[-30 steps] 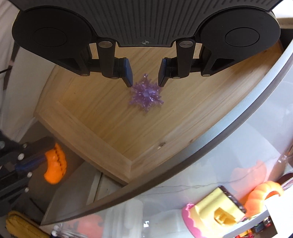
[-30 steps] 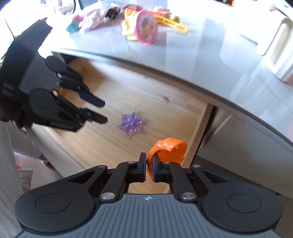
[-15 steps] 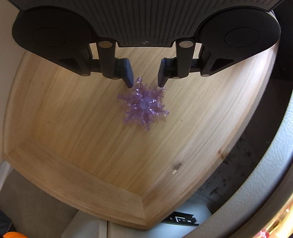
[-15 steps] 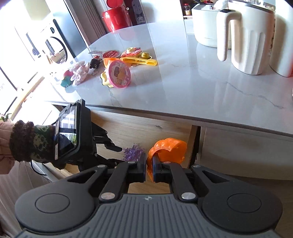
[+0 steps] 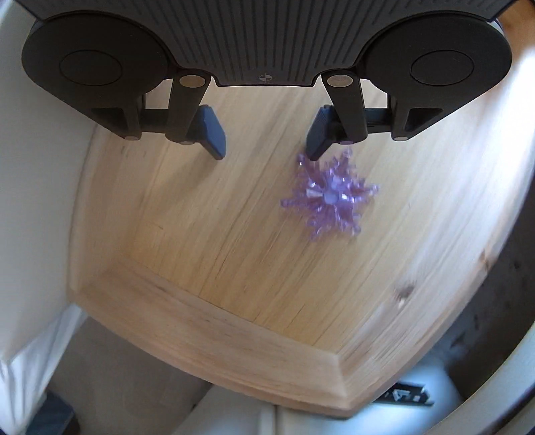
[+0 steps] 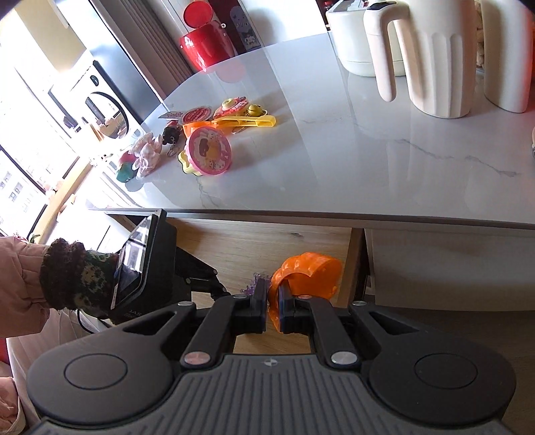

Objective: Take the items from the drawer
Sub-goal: 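Grasp the purple snowflake with the left gripper and lift it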

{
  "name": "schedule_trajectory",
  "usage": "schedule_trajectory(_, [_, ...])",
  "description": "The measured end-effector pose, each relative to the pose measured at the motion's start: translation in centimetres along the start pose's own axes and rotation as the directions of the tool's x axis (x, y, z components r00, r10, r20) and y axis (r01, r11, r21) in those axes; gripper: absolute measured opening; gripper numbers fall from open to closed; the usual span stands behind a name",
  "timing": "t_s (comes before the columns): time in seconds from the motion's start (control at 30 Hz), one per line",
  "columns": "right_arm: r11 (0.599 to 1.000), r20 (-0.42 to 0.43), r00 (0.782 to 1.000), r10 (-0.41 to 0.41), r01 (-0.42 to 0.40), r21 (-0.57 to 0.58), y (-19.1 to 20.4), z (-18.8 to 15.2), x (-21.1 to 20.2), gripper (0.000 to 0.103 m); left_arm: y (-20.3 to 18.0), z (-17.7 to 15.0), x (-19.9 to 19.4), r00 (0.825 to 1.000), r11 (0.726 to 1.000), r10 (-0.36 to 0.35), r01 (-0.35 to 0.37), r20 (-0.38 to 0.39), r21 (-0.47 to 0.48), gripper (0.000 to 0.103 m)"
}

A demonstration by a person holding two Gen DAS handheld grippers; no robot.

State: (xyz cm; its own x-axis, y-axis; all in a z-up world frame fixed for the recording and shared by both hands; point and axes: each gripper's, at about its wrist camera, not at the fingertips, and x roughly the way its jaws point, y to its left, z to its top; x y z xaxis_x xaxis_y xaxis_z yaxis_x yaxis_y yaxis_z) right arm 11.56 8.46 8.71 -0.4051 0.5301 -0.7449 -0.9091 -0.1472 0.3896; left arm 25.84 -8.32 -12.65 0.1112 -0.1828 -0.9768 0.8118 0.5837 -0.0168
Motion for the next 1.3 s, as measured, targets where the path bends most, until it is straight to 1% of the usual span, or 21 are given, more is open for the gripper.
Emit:
schedule_trajectory(0.1, [1.0,0.002,1.0,0.003,-0.003,0.001,0.1,0.0,0.0,0.006,-0.4,0.4,0.0,1.0,1.0,0.015,-0.015,0.004,0.009,0.058])
schedule_trajectory(0.13, [1.0,0.003,1.0,0.002,-0.002,-0.002,0.1,-0.1,0.0,0.006,-0.4,0.4,-0.1,1.0,1.0,0.022,-0.022,0.006,0.011,0.057])
schedule_trajectory(0.17, [1.0,0.003,1.0,-0.001,0.001,-0.003,0.1,-0.1,0.0,0.006,-0.5,0.4,-0.5,0.999,0.999,0.049,-0.049,0.015,0.013,0.054])
schedule_trajectory(0.23, [1.0,0.004,1.0,0.0,0.0,0.007,-0.1,-0.2,-0.1,0.006,-0.8,0.5,-1.4,0.989,0.99,0.14,-0.14,0.048,0.005,0.054])
schedule_trajectory(0.27, [1.0,0.006,1.0,0.0,0.0,0.011,-0.2,-0.2,-0.2,0.006,-0.7,0.6,-2.0,0.981,0.984,0.179,-0.178,0.073,-0.021,0.054])
schedule_trajectory(0.3, [1.0,0.007,1.0,0.001,-0.001,0.016,-0.2,-0.2,-0.2,0.006,-0.4,0.9,-2.4,0.976,0.98,0.198,-0.194,0.091,-0.051,0.054])
schedule_trajectory(0.4, [1.0,0.01,1.0,0.011,-0.011,0.027,-0.4,-0.1,-0.2,0.006,0.6,2.0,-2.4,0.968,0.971,0.22,-0.205,0.122,-0.125,0.054])
schedule_trajectory(0.5, [0.999,0.014,1.0,0.016,-0.016,0.029,-0.4,0.0,-0.3,0.006,1.4,2.9,-1.2,0.963,0.965,0.24,-0.222,0.123,-0.14,0.054])
schedule_trajectory(0.6, [1.0,0.012,1.0,0.012,-0.012,0.025,-0.3,-0.2,-0.3,0.006,2.6,3.1,-0.2,0.968,0.963,0.226,-0.204,0.111,-0.178,0.054])
schedule_trajectory(0.63, [1.0,0.012,1.0,0.012,-0.012,0.029,-0.4,-0.2,-0.4,0.006,2.9,2.9,-0.2,0.969,0.962,0.217,-0.19,0.123,-0.198,0.055])
schedule_trajectory(0.73, [0.999,0.014,1.0,0.014,-0.015,0.042,-0.7,-0.2,-0.5,0.006,4.2,2.2,-0.1,0.981,0.964,0.147,-0.113,0.129,-0.242,0.054])
schedule_trajectory(0.77, [0.999,0.013,1.0,0.014,-0.015,0.042,-0.7,-0.2,-0.4,0.006,4.2,2.2,-0.1,0.985,0.969,0.121,-0.09,0.125,-0.23,0.055])
schedule_trajectory(0.8, [0.999,0.012,1.0,0.014,-0.015,0.041,-0.7,-0.2,-0.4,0.006,3.7,2.2,0.0,0.986,0.977,0.113,-0.088,0.119,-0.196,0.057])
schedule_trajectory(0.87, [0.999,0.008,1.0,0.015,-0.016,0.038,-0.6,-0.1,-0.3,0.006,2.4,2.1,0.3,0.988,0.99,0.113,-0.104,0.105,-0.092,0.07])
schedule_trajectory(0.9, [0.999,0.008,1.0,0.015,-0.016,0.038,-0.6,-0.1,-0.2,0.006,1.9,2.1,0.4,0.988,0.993,0.106,-0.101,0.111,-0.055,0.07])
schedule_trajectory(0.97, [0.999,0.007,1.0,0.017,-0.017,0.04,-0.6,0.0,-0.2,0.006,1.1,1.8,0.5,0.993,0.997,0.069,-0.07,0.101,0.013,0.08])
schedule_trajectory(1.0, [0.999,0.006,1.0,0.017,-0.017,0.039,-0.6,0.0,-0.2,0.006,0.9,1.7,0.5,0.993,0.997,0.063,-0.067,0.1,0.035,0.081])
schedule_trajectory(1.07, [0.999,0.003,1.0,0.015,-0.015,0.036,-0.5,-0.1,-0.1,0.006,1.0,1.6,0.5,0.993,0.997,0.051,-0.056,0.104,0.047,0.083])
schedule_trajectory(1.13, [0.999,0.0,1.0,0.013,-0.013,0.036,-0.5,-0.1,0.0,0.006,0.9,1.7,0.5,0.993,0.997,0.054,-0.06,0.103,0.051,0.084])
schedule_trajectory(1.23, [0.999,0.0,1.0,0.009,-0.009,0.041,-0.5,0.0,0.1,0.006,1.2,1.7,0.4,0.996,0.997,0.07,-0.071,0.057,0.015,0.085])
schedule_trajectory(1.3, [0.999,-0.002,1.0,0.003,-0.003,0.041,-0.5,0.0,0.1,0.006,1.4,1.7,0.1,0.995,0.995,0.098,-0.098,0.035,0.008,0.085])
